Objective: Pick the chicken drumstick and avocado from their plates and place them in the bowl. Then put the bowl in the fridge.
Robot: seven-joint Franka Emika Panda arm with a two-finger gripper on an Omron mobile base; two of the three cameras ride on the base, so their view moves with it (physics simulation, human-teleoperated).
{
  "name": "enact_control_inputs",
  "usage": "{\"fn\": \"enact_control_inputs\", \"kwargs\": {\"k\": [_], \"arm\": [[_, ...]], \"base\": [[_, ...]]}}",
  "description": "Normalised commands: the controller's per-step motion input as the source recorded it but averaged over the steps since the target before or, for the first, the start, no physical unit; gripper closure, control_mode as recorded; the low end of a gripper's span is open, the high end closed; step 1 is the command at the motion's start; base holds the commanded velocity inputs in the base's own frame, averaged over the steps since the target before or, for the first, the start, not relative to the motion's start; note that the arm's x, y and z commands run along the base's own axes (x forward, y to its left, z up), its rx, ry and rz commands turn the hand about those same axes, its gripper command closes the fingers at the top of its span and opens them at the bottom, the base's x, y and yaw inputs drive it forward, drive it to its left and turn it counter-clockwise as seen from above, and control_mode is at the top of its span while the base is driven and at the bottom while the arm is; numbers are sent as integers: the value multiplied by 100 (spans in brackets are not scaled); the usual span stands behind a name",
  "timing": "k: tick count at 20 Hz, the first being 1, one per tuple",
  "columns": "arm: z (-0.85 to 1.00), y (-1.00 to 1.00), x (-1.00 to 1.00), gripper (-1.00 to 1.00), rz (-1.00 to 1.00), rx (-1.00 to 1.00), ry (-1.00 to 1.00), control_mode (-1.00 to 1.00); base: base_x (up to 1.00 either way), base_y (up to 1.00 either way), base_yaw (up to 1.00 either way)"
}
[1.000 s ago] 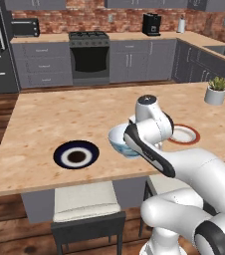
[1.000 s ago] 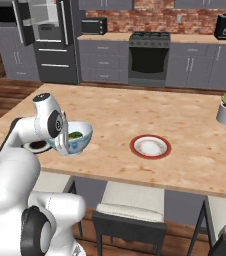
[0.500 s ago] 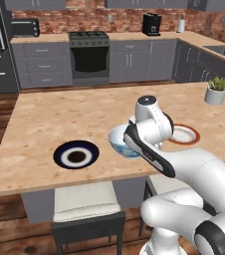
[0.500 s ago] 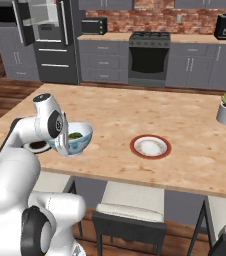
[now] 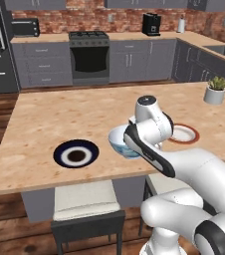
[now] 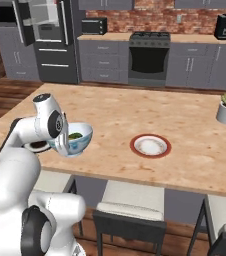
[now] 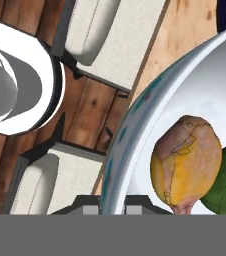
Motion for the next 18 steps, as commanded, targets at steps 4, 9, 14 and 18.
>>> {"fn": "enact_control_inputs", "kwargs": {"k": [4, 9, 14, 18], "arm": [[0, 0, 0, 100, 0, 0, 0, 100], [0, 0, 0, 100, 0, 0, 0, 100], [0, 0, 0, 100, 0, 0, 0, 100], [0, 0, 0, 100, 0, 0, 0, 100]], "base": [[-63, 1, 0], [-38, 43, -1], [-1, 83, -12], [0, 86, -12]]}}
